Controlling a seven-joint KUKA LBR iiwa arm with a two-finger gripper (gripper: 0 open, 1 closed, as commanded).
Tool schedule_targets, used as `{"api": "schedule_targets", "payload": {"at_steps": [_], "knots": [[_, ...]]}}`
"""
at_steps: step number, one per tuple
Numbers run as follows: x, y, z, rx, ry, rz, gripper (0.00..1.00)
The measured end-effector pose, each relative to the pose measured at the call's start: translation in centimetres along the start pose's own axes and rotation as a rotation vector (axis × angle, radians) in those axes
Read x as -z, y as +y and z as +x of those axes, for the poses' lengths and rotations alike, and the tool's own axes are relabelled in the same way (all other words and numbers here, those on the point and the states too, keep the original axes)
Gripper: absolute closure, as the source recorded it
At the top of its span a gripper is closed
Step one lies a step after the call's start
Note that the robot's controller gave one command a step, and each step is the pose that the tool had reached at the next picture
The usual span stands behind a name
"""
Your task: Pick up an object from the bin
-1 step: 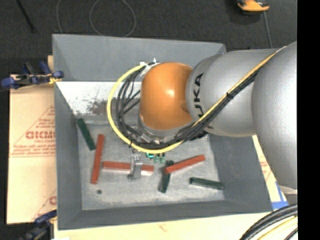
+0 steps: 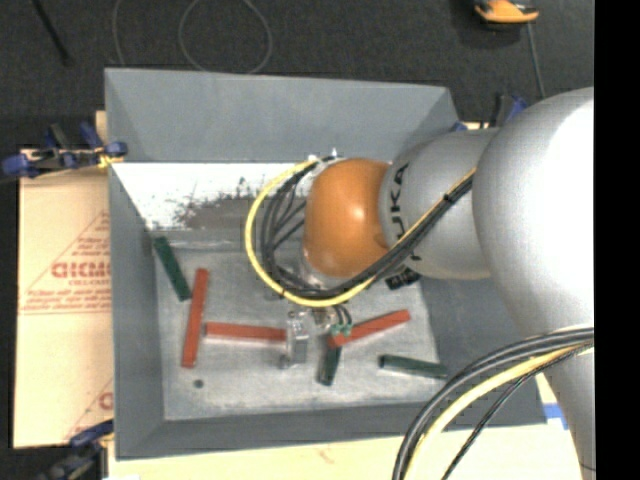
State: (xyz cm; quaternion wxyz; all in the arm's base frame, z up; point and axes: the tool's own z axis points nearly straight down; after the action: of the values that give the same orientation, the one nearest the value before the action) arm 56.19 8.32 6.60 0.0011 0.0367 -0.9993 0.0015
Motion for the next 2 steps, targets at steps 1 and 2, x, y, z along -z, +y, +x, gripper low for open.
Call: {"api": "schedule_targets", "payload": {"at_steps": [1,2], "knots": [[0.5,0.4,-0.2,-0.001,-0.007,-0.004,1.00],[11.9,0.1,-0.8,0.025,-0.014,-0.001,1.00]]}}
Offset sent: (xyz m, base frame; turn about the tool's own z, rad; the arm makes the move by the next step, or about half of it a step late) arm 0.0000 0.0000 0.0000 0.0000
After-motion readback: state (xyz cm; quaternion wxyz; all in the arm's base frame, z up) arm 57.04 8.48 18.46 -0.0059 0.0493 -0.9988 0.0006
